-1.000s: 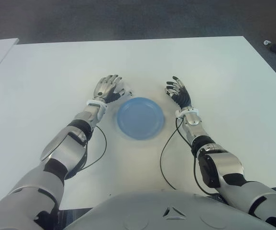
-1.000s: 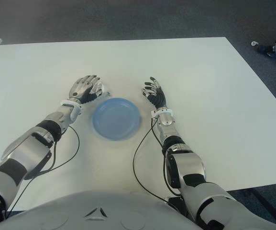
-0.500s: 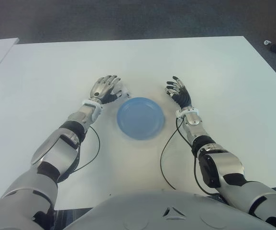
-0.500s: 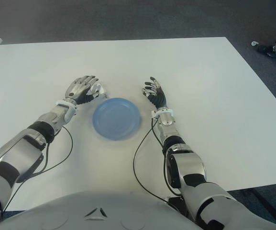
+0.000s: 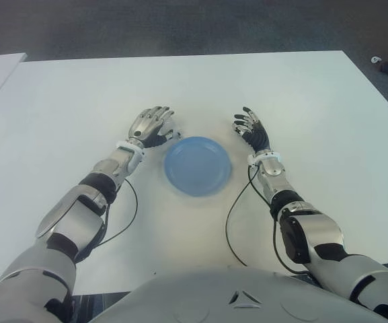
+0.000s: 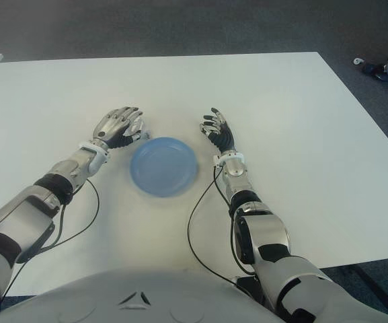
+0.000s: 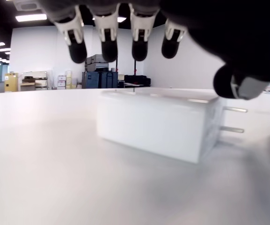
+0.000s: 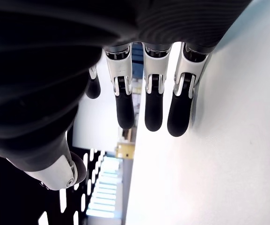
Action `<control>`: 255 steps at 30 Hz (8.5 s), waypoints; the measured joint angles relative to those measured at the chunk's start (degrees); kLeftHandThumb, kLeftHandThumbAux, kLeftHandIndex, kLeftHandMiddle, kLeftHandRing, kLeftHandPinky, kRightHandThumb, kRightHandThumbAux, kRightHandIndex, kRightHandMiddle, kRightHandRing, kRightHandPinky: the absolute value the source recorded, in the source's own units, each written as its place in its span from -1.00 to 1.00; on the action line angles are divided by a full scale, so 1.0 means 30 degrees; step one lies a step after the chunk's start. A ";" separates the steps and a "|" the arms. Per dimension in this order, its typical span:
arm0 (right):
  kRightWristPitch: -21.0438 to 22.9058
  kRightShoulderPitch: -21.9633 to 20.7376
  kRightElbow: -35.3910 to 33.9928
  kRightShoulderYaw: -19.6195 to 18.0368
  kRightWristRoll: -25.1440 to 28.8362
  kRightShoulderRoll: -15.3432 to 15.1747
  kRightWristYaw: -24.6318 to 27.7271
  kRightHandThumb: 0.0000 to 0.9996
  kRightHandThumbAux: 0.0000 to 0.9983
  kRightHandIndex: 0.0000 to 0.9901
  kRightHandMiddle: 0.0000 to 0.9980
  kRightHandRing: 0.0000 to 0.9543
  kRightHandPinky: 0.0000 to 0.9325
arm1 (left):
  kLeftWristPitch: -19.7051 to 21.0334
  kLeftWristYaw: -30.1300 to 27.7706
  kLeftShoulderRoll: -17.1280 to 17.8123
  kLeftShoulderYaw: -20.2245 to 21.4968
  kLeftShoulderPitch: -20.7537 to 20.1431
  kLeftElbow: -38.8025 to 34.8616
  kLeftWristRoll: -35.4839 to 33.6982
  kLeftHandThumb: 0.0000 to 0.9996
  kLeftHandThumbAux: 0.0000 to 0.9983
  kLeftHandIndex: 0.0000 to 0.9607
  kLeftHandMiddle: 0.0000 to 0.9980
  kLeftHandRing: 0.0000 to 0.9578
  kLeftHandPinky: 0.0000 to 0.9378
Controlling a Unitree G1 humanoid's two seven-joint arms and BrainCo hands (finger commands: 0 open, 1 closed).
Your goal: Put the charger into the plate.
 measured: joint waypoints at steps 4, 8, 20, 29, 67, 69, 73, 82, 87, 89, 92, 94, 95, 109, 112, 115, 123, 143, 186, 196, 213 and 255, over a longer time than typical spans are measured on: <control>0.0001 -0.0009 0.0016 -0.0147 0.0051 0.0008 0.0197 -1.00 0.35 -0.92 -0.44 -0.45 -0.52 | -0.0104 -0.0137 0.0048 0.0164 0.0160 -0.0534 -0.0043 -0.78 -0.38 -1.00 -1.00 -1.00 -1.00; 0.0001 -0.0012 0.0026 -0.0296 0.0243 0.0019 0.0486 -1.00 0.36 -0.92 -0.42 -0.43 -0.52 | -0.0105 -0.0296 0.0103 0.0357 0.0374 -0.1082 -0.0075 -0.78 -0.40 -1.00 -1.00 -1.00 -1.00; 0.0000 -0.0030 0.0073 -0.0619 0.0497 0.0016 0.1018 -1.00 0.37 -0.91 -0.37 -0.38 -0.45 | -0.0454 -0.0599 0.0146 0.1054 0.0514 -0.1422 -0.0198 -0.67 -0.59 -1.00 -1.00 -1.00 -1.00; 0.0000 -0.0097 0.0162 -0.0745 0.0503 0.0032 0.1161 -1.00 0.35 -0.88 -0.31 -0.33 -0.42 | -0.0804 -0.0761 0.0146 0.1465 0.0514 -0.1529 -0.0267 -0.58 -0.69 -1.00 -1.00 -1.00 -1.00; -0.0014 -0.0256 0.0393 -0.0828 0.0495 -0.0026 0.1317 -1.00 0.38 -0.76 -0.24 -0.27 -0.36 | -0.0609 -0.3061 -0.0363 0.1591 -0.1405 0.4788 -0.0729 -0.54 -0.68 -1.00 -1.00 -1.00 -1.00; -0.0030 -0.0249 0.0395 -0.0825 0.0493 -0.0041 0.1322 -1.00 0.38 -0.75 -0.24 -0.27 -0.37 | -0.0603 -0.3088 -0.0367 0.1550 -0.1455 0.5088 -0.0727 -0.52 -0.67 -1.00 -1.00 -1.00 -1.00; -0.0054 -0.0237 0.0410 -0.0823 0.0496 -0.0070 0.1350 -1.00 0.39 -0.74 -0.24 -0.27 -0.38 | -0.0617 -0.3089 -0.0368 0.1454 -0.1590 0.5467 -0.0722 -0.50 -0.67 -1.00 -1.00 -1.00 -1.00; -0.0151 -0.0234 0.0448 -0.0841 0.0502 -0.0128 0.1439 -1.00 0.44 -0.71 -0.24 -0.26 -0.32 | -0.0647 -0.3085 -0.0367 0.1340 -0.1784 0.5788 -0.0714 -0.52 -0.67 -1.00 -1.00 -1.00 -1.00; -0.0173 -0.0225 0.0460 -0.0826 0.0495 -0.0175 0.1439 -1.00 0.44 -0.69 -0.25 -0.26 -0.32 | -0.0646 -0.3085 -0.0366 0.1334 -0.1800 0.5847 -0.0715 -0.55 -0.66 -1.00 -1.00 -1.00 -1.00; -0.0176 -0.0223 0.0460 -0.0814 0.0483 -0.0196 0.1438 -1.00 0.44 -0.68 -0.25 -0.26 -0.33 | -0.0644 -0.3083 -0.0366 0.1330 -0.1802 0.5862 -0.0715 -0.55 -0.65 -1.00 -1.00 -1.00 -1.00; -0.0177 -0.0223 0.0460 -0.0793 0.0472 -0.0218 0.1435 -1.00 0.44 -0.67 -0.26 -0.26 -0.33 | -0.0643 -0.3080 -0.0366 0.1308 -0.1802 0.5878 -0.0708 -0.56 -0.64 -1.00 -1.00 -1.00 -1.00; -0.0177 -0.0222 0.0461 -0.0783 0.0467 -0.0222 0.1428 -1.00 0.44 -0.67 -0.25 -0.26 -0.34 | -0.0643 -0.3076 -0.0365 0.1268 -0.1803 0.5889 -0.0677 -0.57 -0.63 -1.00 -1.00 -1.00 -1.00; -0.0177 -0.0222 0.0461 -0.0779 0.0465 -0.0222 0.1425 -1.00 0.44 -0.67 -0.25 -0.26 -0.34 | -0.0643 -0.3075 -0.0365 0.1243 -0.1803 0.5898 -0.0658 -0.57 -0.63 -1.00 -1.00 -1.00 -1.00; -0.0182 -0.0222 0.0461 -0.0703 0.0435 -0.0216 0.1299 -1.00 0.40 -0.63 -0.25 -0.27 -0.36 | -0.0691 -0.2853 -0.0334 0.0841 -0.1818 0.5958 -0.0602 -0.62 -0.58 -1.00 -1.00 -1.00 -1.00; -0.0183 -0.0222 0.0461 -0.0686 0.0431 -0.0210 0.1271 -1.00 0.39 -0.63 -0.26 -0.27 -0.36 | -0.0713 -0.2825 -0.0320 0.0808 -0.1818 0.5963 -0.0602 -0.62 -0.58 -1.00 -1.00 -1.00 -1.00; -0.0185 -0.0222 0.0461 -0.0672 0.0422 -0.0197 0.1249 -1.00 0.39 -0.64 -0.26 -0.27 -0.37 | -0.0733 -0.2810 -0.0301 0.0772 -0.1823 0.5962 -0.0600 -0.61 -0.58 -1.00 -1.00 -1.00 -1.00; -0.0193 -0.0223 0.0461 -0.0604 0.0402 -0.0156 0.1119 -1.00 0.42 -0.65 -0.25 -0.26 -0.37 | -0.0959 -0.2655 -0.0230 0.0620 -0.1867 0.5953 -0.0529 -0.59 -0.59 -1.00 -1.00 -1.00 -1.00; -0.0378 -0.0148 0.0461 -0.0195 0.0314 -0.0127 0.0584 -1.00 0.45 -0.62 -0.24 -0.25 -0.35 | -0.1324 -0.2581 -0.0077 0.0184 -0.1986 0.5847 -0.0139 -0.53 -0.64 -1.00 -1.00 -1.00 -1.00; -0.0535 -0.0098 0.0461 -0.0233 0.0405 -0.0062 0.0925 -1.00 0.47 -0.59 -0.25 -0.25 -0.32 | -0.1771 -0.2584 -0.0197 0.0015 -0.2439 0.5762 -0.0073 -0.49 -0.66 -0.76 -0.96 -1.00 -1.00; -0.0539 -0.0103 0.0461 -0.0304 0.0434 -0.0052 0.1073 -1.00 0.49 -0.59 -0.25 -0.23 -0.28 | -0.2167 -0.1727 -0.0359 0.0692 -0.2438 0.5713 -0.0476 -0.31 -0.60 -0.42 -0.37 -0.51 -0.58; -0.0540 -0.0104 0.0463 -0.0346 0.0452 -0.0051 0.1232 -1.00 0.48 -0.57 -0.24 -0.22 -0.29 | -0.1637 -0.1721 -0.0599 0.0752 -0.2442 0.5712 -0.0566 -0.30 -0.62 -0.46 -0.68 -0.91 -1.00; -0.0633 -0.0078 0.0465 -0.0157 0.0386 -0.0100 0.1281 -1.00 0.48 -0.54 -0.21 -0.20 -0.30 | -0.1430 -0.2598 -0.0485 -0.0124 -0.2529 0.5650 -0.0021 -0.46 -0.73 -0.85 -0.99 -1.00 -1.00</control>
